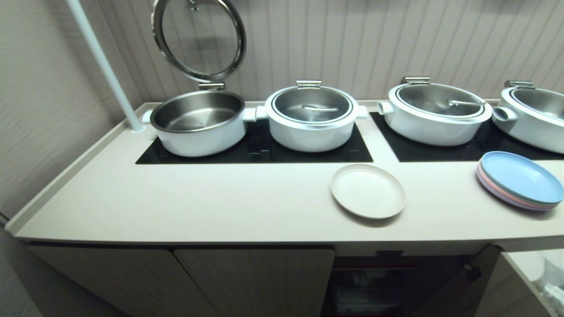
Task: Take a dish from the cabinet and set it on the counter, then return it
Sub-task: Pick up the plate from the table
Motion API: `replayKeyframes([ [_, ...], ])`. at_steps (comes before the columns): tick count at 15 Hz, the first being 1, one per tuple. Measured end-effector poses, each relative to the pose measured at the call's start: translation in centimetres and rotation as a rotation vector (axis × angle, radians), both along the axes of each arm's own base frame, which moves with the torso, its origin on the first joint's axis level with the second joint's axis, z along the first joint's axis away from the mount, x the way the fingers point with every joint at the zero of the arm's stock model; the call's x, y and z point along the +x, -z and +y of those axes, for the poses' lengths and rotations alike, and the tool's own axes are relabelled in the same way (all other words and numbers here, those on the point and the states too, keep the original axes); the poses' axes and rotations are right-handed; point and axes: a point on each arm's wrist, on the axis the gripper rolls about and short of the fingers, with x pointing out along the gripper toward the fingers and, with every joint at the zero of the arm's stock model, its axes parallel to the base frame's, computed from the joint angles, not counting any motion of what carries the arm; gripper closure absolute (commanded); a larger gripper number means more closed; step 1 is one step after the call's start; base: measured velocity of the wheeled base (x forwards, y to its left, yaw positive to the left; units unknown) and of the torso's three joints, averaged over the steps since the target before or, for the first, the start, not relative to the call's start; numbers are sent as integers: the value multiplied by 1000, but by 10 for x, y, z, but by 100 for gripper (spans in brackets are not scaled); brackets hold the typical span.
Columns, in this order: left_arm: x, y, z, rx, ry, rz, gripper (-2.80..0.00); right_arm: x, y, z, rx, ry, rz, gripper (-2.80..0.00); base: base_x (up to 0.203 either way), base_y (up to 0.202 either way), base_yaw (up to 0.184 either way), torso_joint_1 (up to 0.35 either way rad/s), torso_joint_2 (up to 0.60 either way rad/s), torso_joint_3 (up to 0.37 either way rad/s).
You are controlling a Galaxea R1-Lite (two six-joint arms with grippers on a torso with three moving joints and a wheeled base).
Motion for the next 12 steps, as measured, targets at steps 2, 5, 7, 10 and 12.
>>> replayKeyframes([
  [2, 0, 0, 0, 0, 1, 0, -280, -22, 12, -2, -37, -16, 13, 0, 0, 0, 0, 0, 0, 0],
  [5, 0, 0, 0, 0, 0, 0, -280, -44, 25, -2, -64, -25, -24, 0, 0, 0, 0, 0, 0, 0],
  [7, 0, 0, 0, 0, 0, 0, -280, -54, 29, -2, -67, -21, -92, 0, 0, 0, 0, 0, 0, 0],
  [10, 0, 0, 0, 0, 0, 0, -280, -64, 33, -2, -67, -17, -191, 0, 0, 0, 0, 0, 0, 0],
  [12, 0, 0, 0, 0, 0, 0, -280, -68, 34, -2, -67, -14, -241, 0, 0, 0, 0, 0, 0, 0],
])
